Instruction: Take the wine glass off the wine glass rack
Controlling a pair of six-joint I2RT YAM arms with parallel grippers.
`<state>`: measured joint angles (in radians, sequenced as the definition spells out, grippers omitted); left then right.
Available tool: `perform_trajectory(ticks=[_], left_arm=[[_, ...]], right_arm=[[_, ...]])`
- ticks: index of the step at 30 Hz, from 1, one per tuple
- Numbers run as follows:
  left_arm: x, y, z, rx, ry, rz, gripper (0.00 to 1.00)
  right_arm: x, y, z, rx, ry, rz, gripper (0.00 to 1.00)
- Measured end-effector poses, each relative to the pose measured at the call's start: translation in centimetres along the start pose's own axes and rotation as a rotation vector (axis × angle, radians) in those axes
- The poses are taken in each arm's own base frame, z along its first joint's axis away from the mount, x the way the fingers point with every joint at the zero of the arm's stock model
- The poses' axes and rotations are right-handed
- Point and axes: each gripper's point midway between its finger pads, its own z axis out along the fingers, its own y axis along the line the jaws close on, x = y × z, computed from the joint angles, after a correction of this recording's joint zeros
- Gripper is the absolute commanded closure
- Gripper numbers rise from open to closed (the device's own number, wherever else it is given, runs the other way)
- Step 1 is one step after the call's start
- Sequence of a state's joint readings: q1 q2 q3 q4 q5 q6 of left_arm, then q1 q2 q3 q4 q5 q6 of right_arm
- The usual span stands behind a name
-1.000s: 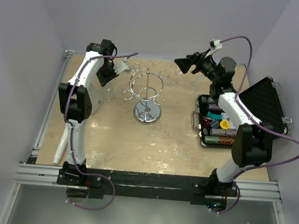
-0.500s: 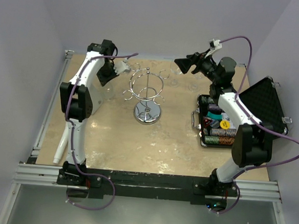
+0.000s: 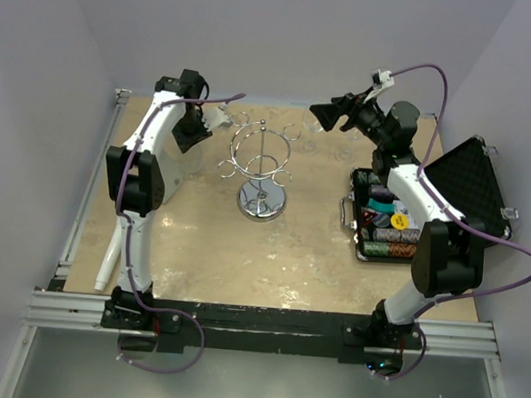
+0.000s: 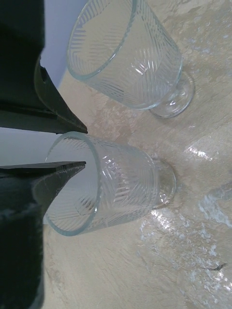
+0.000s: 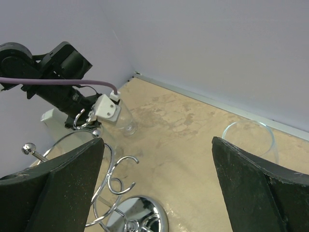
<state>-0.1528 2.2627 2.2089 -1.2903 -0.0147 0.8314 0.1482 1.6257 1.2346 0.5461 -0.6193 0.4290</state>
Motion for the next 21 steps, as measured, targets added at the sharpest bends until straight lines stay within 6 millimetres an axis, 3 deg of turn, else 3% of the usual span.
perform_trajectory(ticks=[16,21], left_arm=[[-0.03,0.06,-0.01,-0.003,-0.001,-0.001,0.62],[-0.05,0.13,-0.29,-0.008,-0.004,-0.001,0.55]], right_arm=[[0.00,0.00,0.00,0.000,0.000,-0.001,0.01],[0.00,-0.01,0.00,0.000,0.000,-0.002,0.02]])
